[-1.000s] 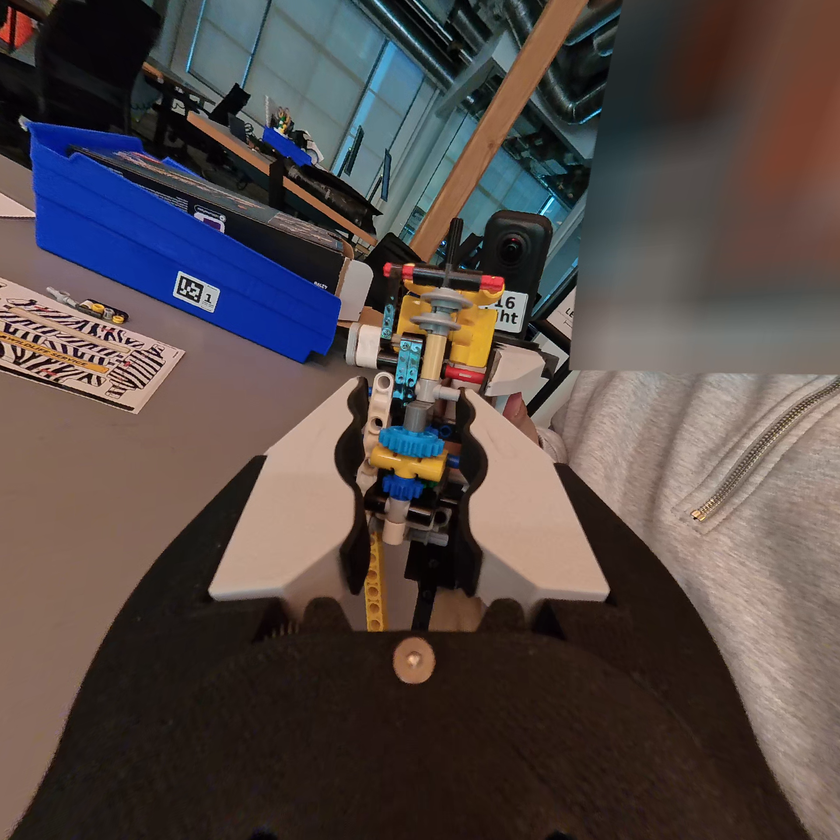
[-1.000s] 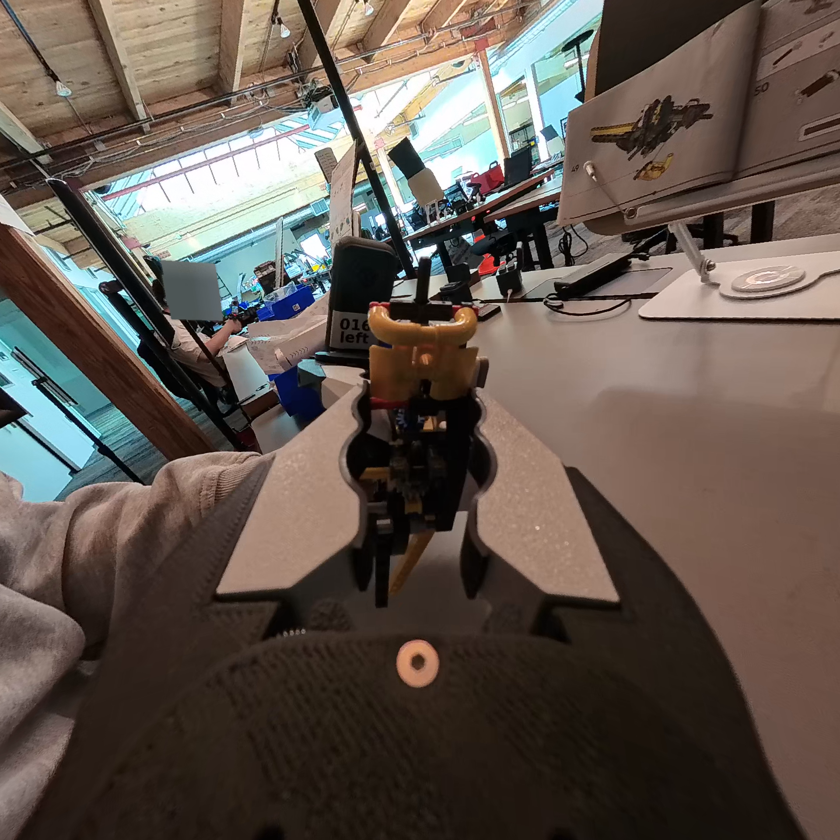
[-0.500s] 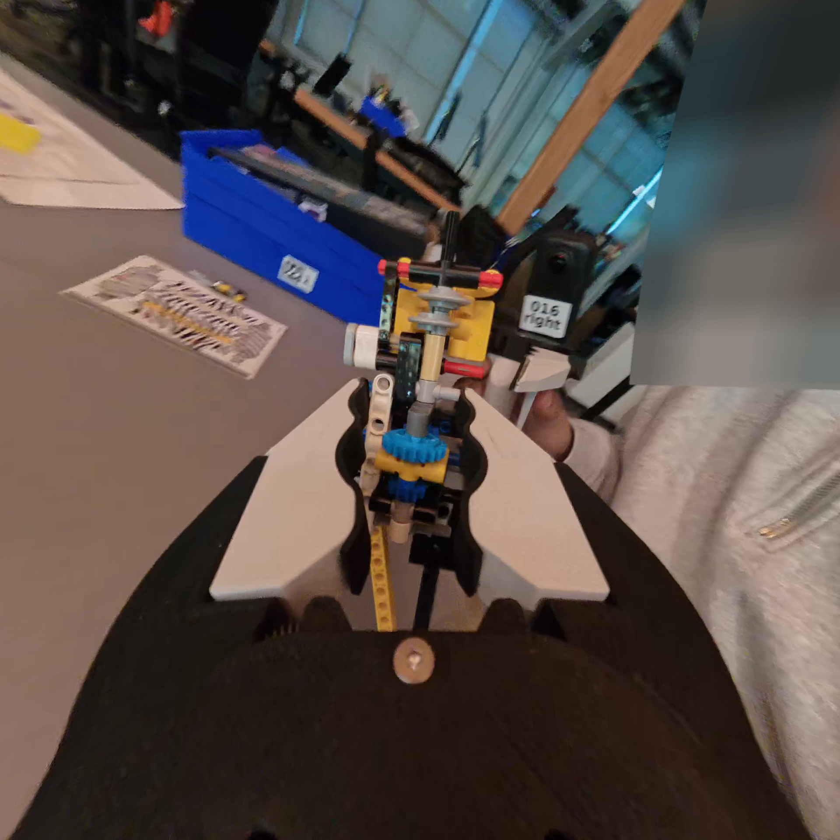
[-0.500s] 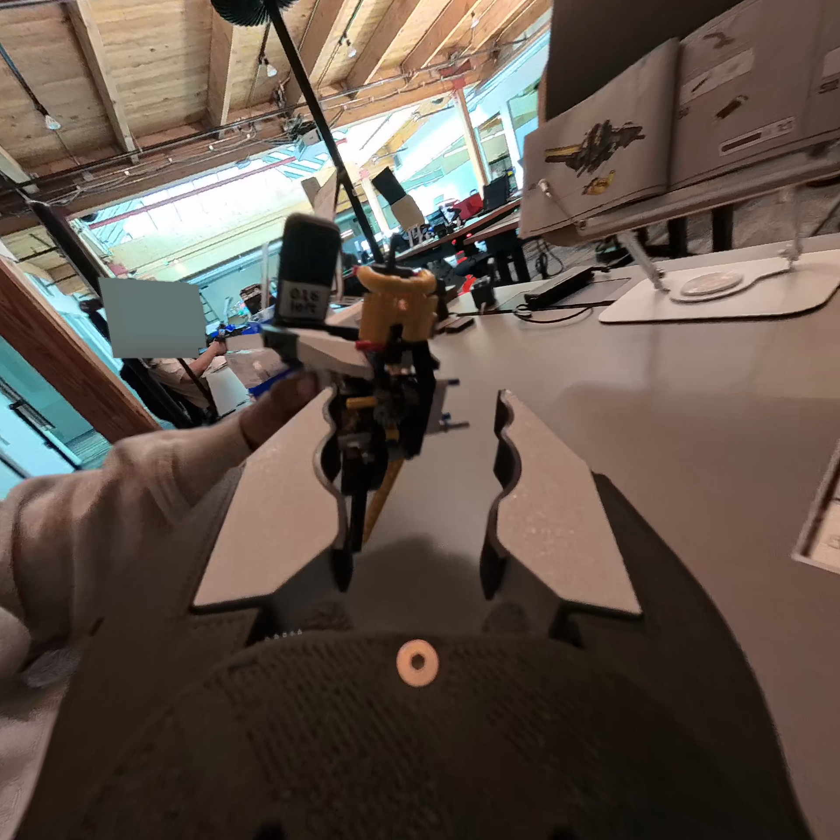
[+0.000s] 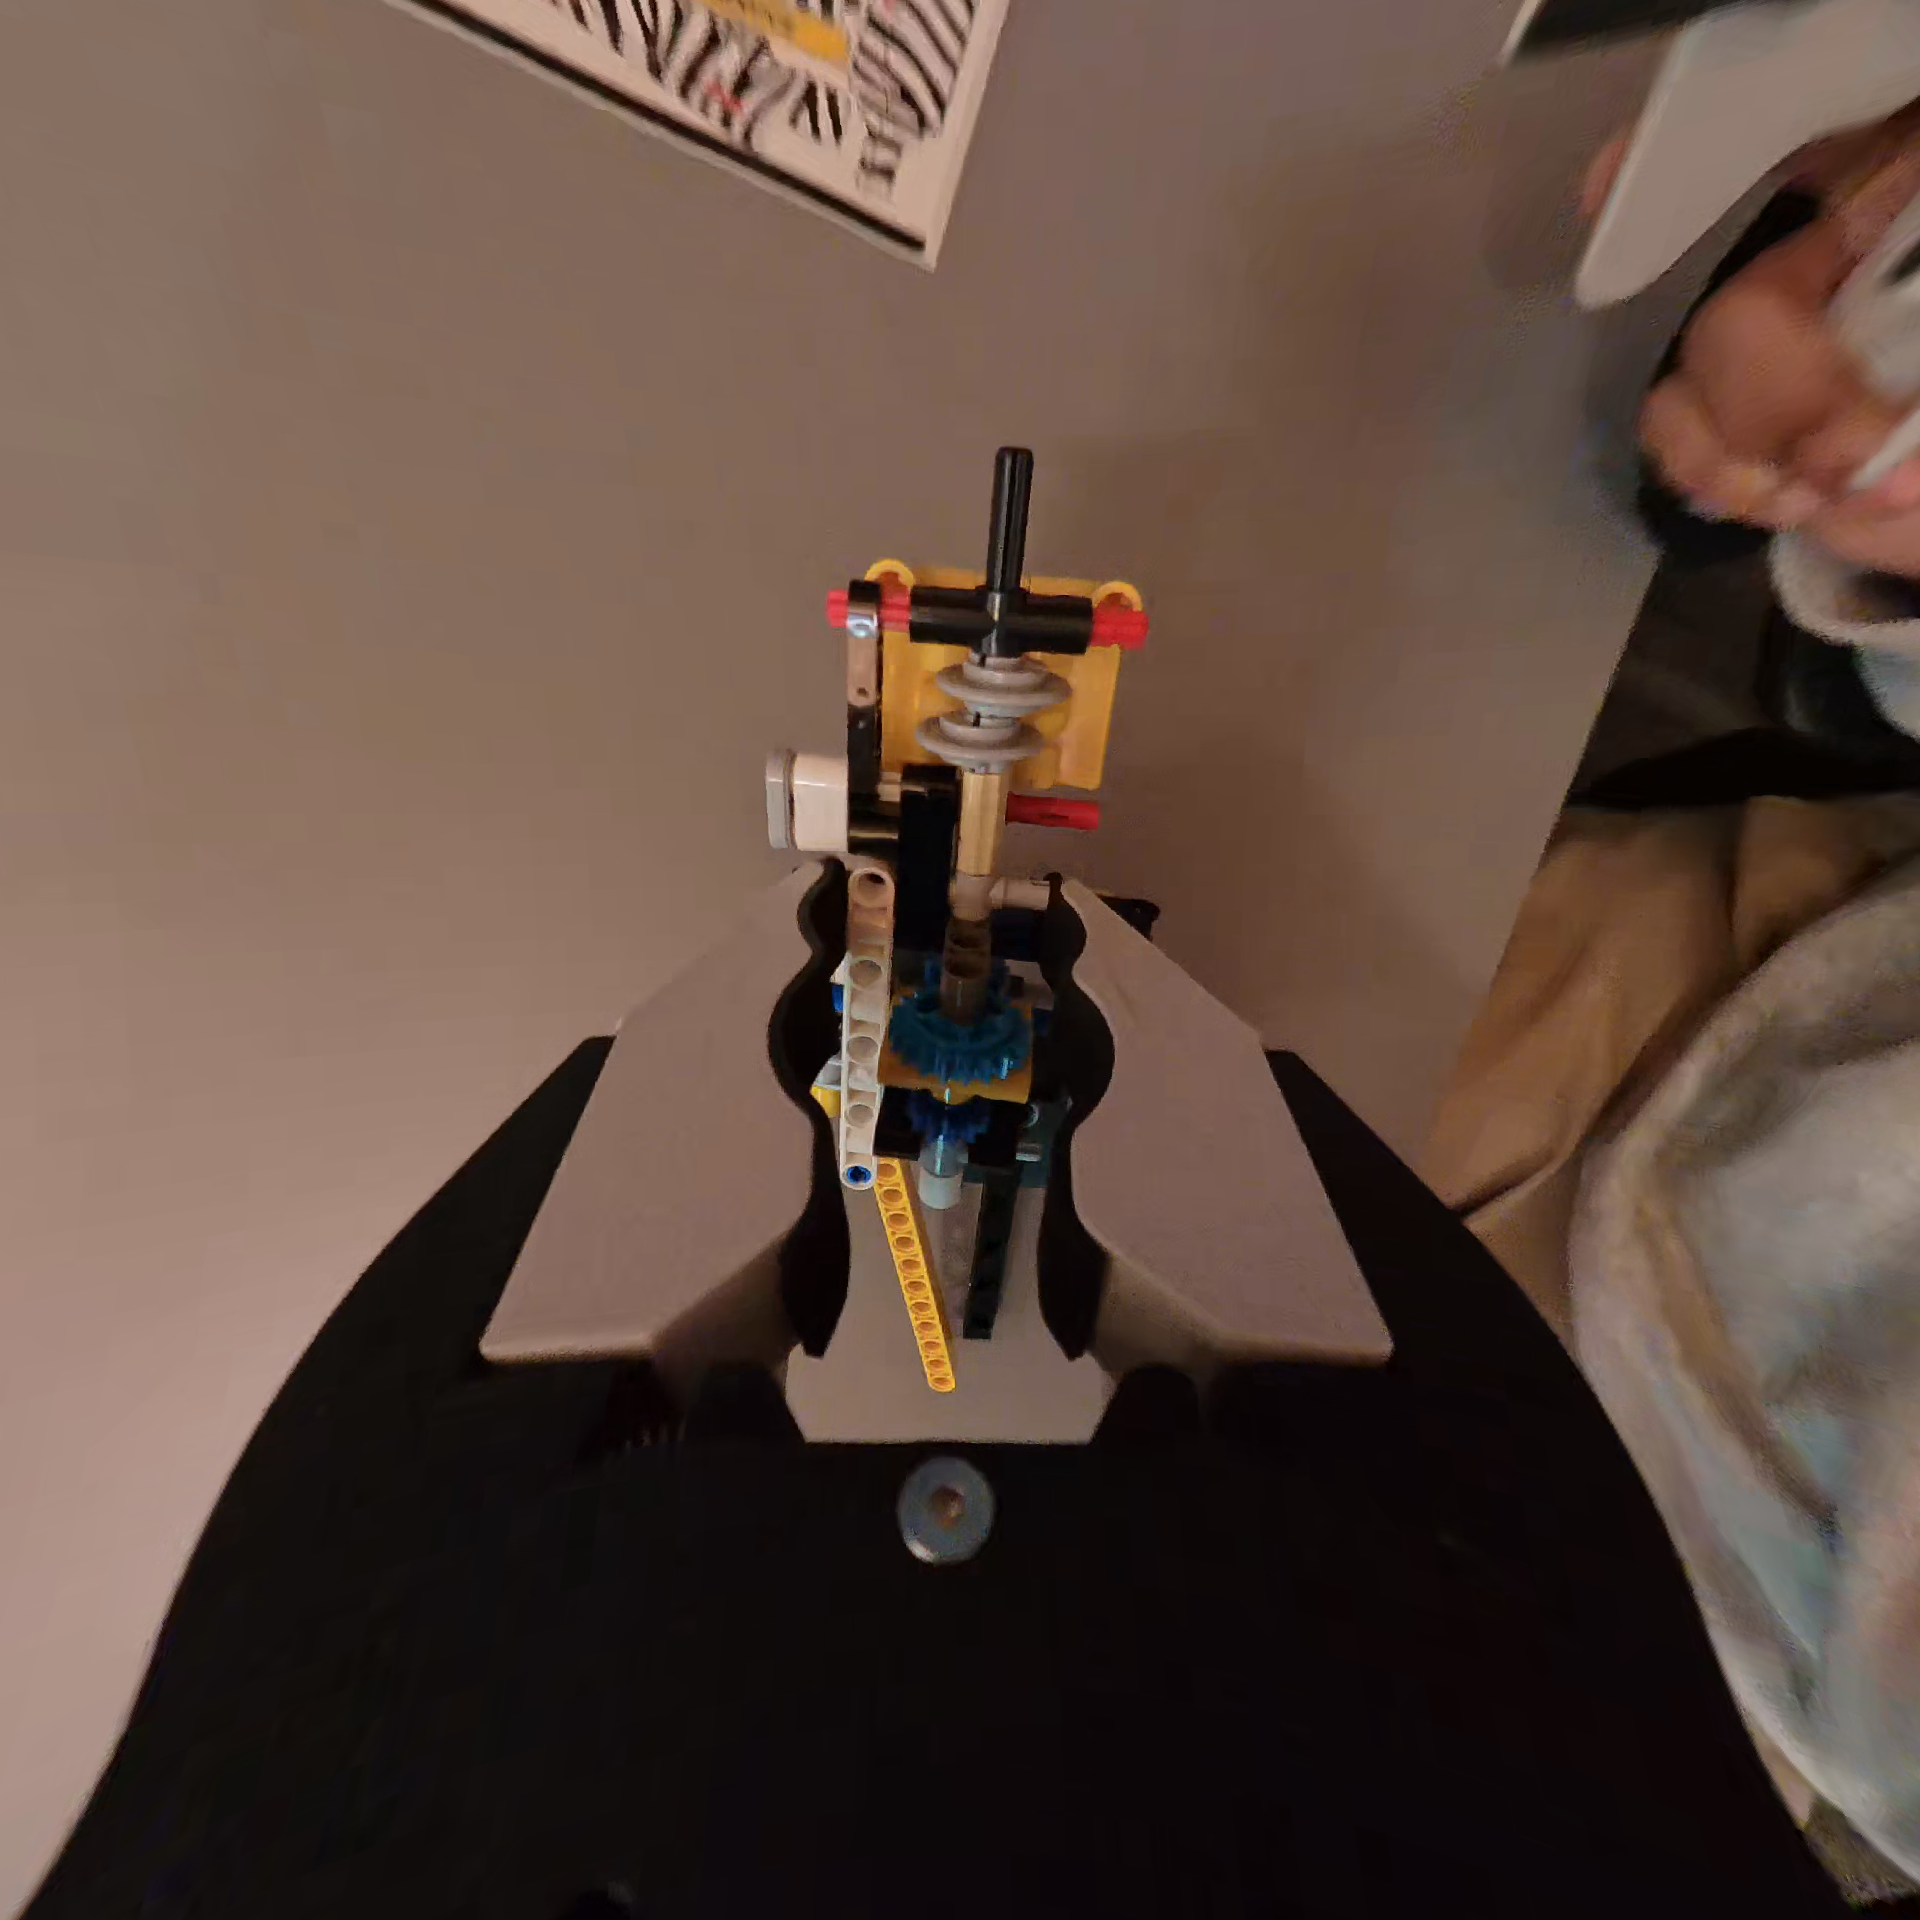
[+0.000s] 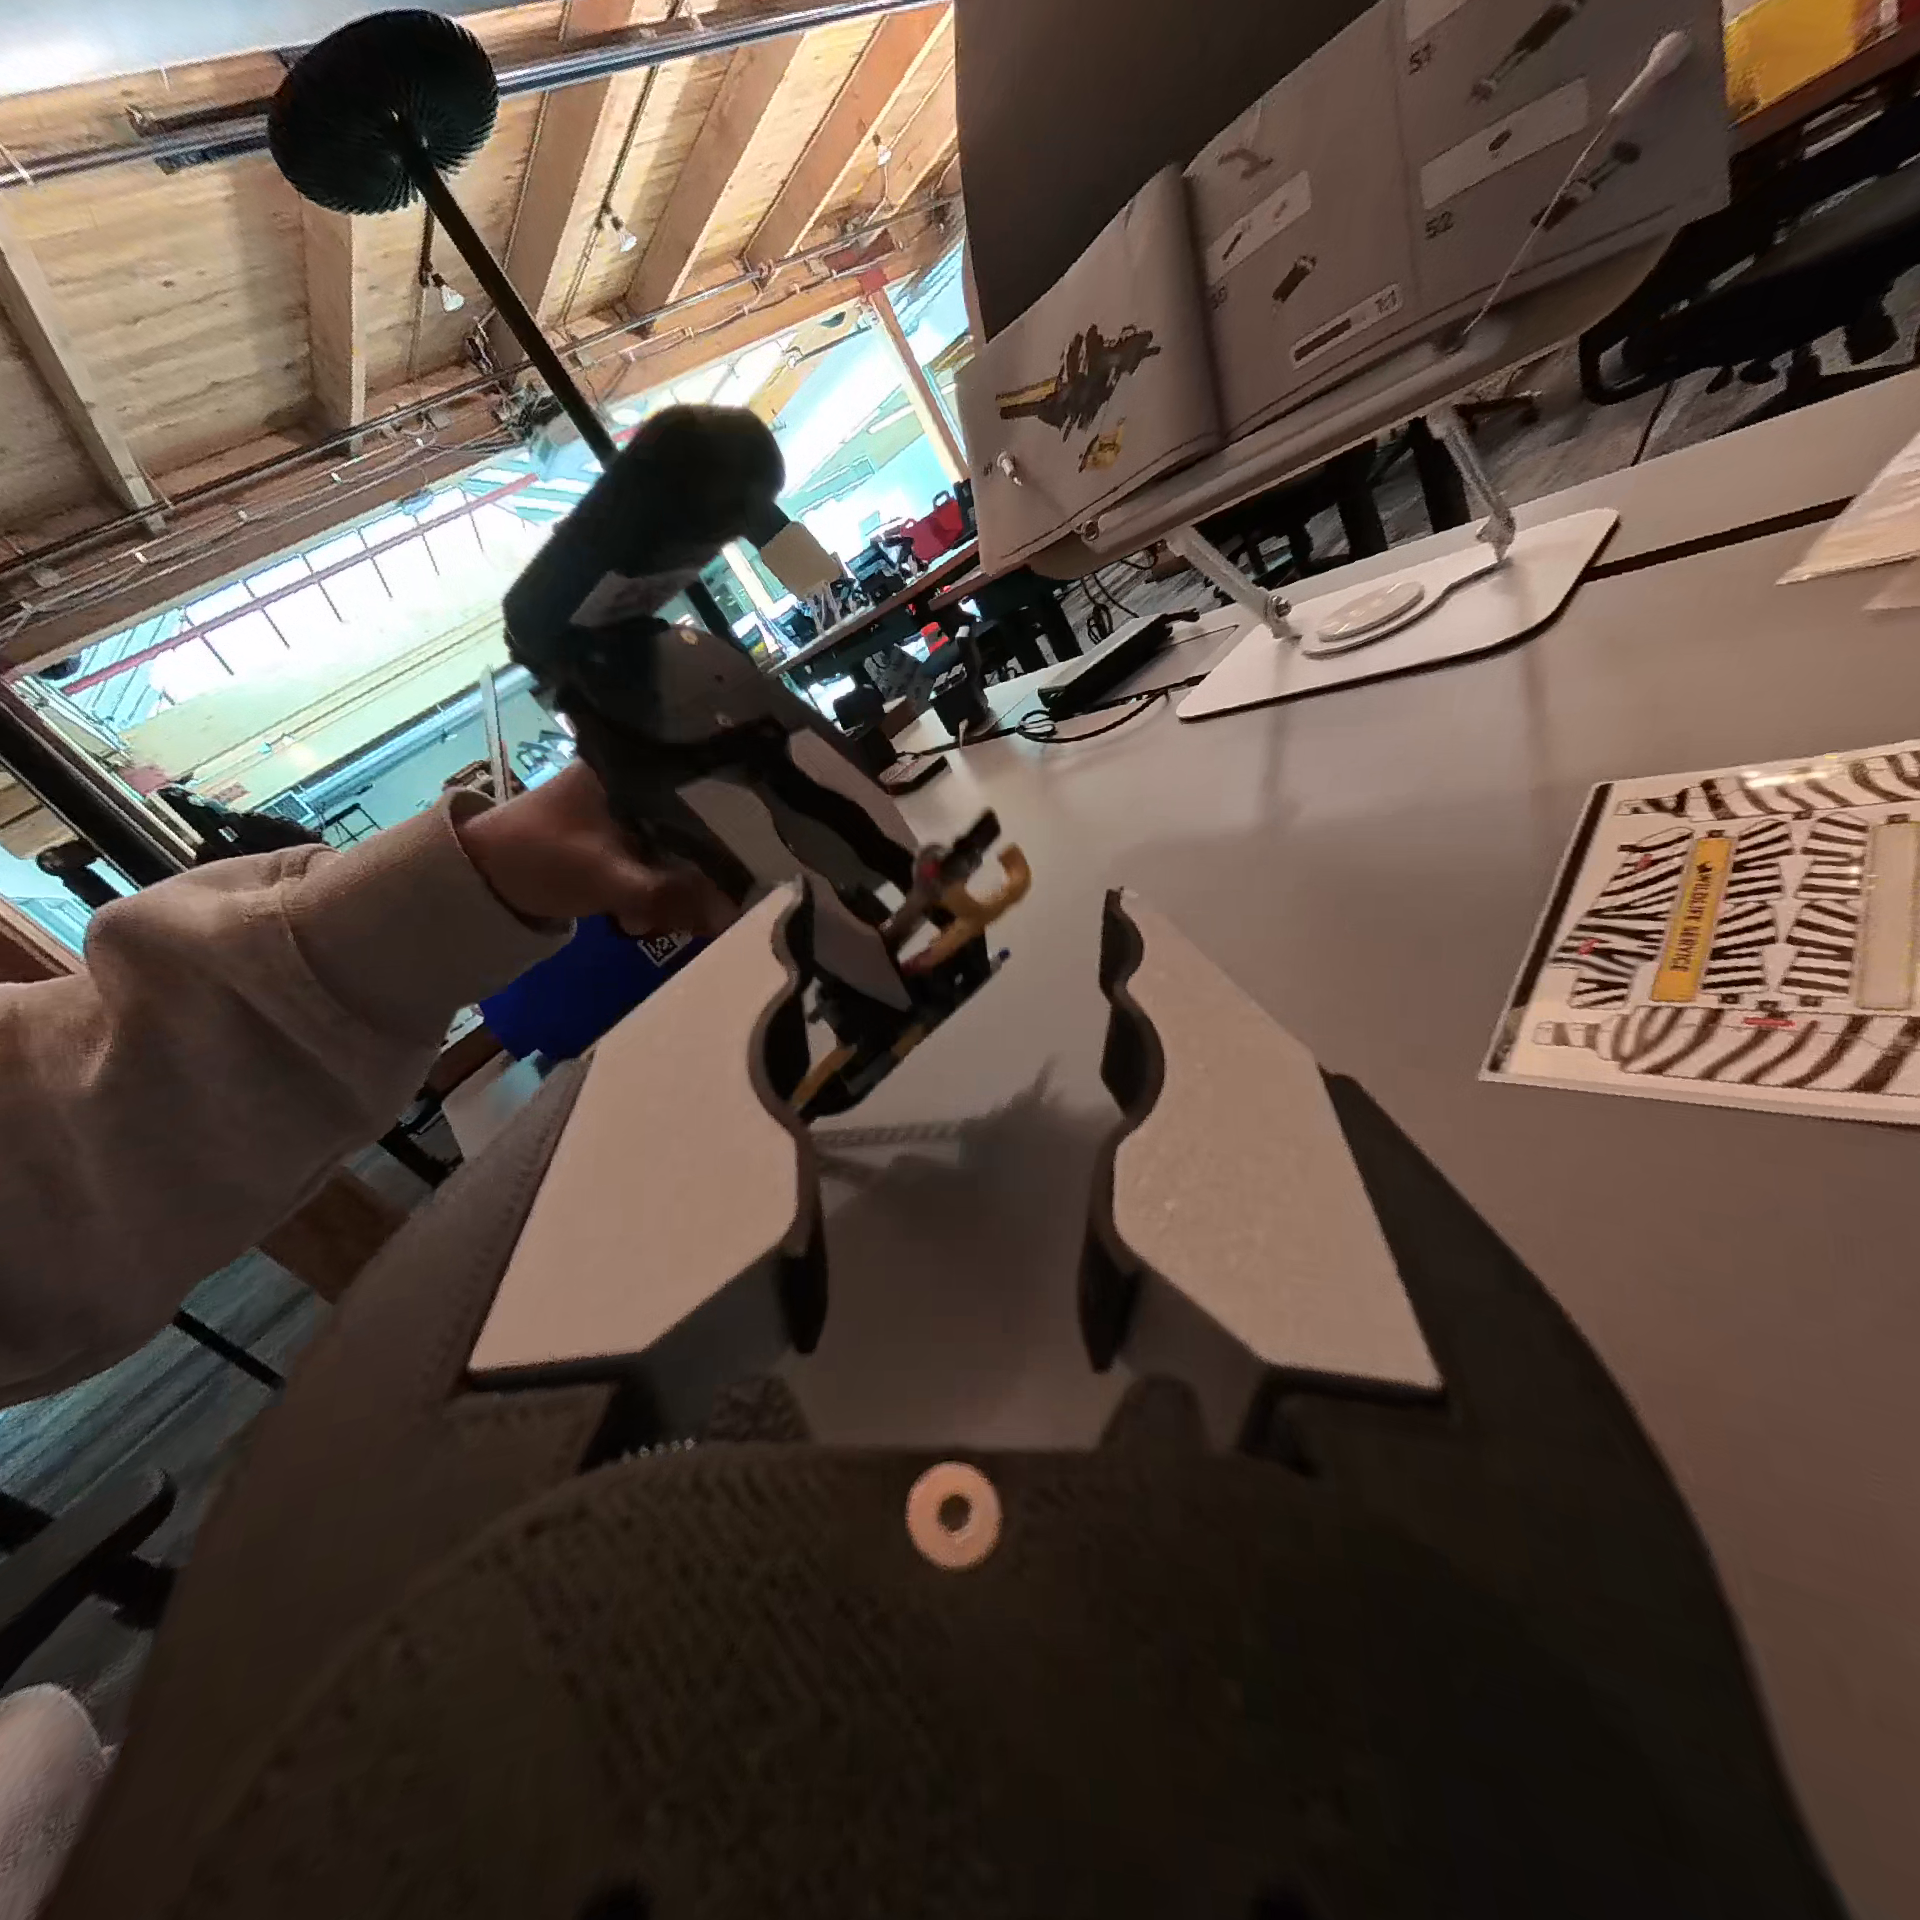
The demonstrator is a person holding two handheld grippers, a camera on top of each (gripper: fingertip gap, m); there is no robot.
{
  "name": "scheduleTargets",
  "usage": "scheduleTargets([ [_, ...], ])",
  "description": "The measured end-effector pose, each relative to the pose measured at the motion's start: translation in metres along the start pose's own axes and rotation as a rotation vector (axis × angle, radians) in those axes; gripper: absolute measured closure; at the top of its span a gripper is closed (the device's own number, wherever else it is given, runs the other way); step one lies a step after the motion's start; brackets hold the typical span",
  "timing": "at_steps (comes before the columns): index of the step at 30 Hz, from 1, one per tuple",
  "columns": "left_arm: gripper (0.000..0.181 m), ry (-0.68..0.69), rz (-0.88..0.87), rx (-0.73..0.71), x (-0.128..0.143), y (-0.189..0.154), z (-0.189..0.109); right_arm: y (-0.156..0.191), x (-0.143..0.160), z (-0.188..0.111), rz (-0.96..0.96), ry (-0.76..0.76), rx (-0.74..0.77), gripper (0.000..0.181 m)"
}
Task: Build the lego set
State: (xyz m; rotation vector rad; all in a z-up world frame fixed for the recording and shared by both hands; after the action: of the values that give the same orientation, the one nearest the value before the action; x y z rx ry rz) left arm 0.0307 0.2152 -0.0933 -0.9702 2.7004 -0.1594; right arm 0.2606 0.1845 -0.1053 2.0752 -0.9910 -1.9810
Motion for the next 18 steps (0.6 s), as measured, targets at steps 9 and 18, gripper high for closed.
scheduleTargets([
  [9, 0.146, 0.131, 0.016, -0.047, -0.02, -0.015, 0.036, -0.017, -0.006, -0.02, 0.082, -0.022, -0.005, 0.123],
  [18, 0.139, -0.009, -0.012, 0.04, -0.02, -0.026, 0.026, -0.007, -0.002, -0.052, -0.032, -0.011, 0.106, 0.126],
])
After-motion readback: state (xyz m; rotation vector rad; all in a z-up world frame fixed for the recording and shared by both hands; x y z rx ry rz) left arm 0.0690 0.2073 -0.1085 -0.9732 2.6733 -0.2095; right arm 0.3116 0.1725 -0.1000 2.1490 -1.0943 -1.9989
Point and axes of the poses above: each gripper's, where its closed fingertips meet, z out along the fingers, x out of its underside, y = z × x across the jaws, the point moved 9 cm from there along -z, back along the fingers, and after that the axes turned 14 degrees about y, right-handed, at the moved point
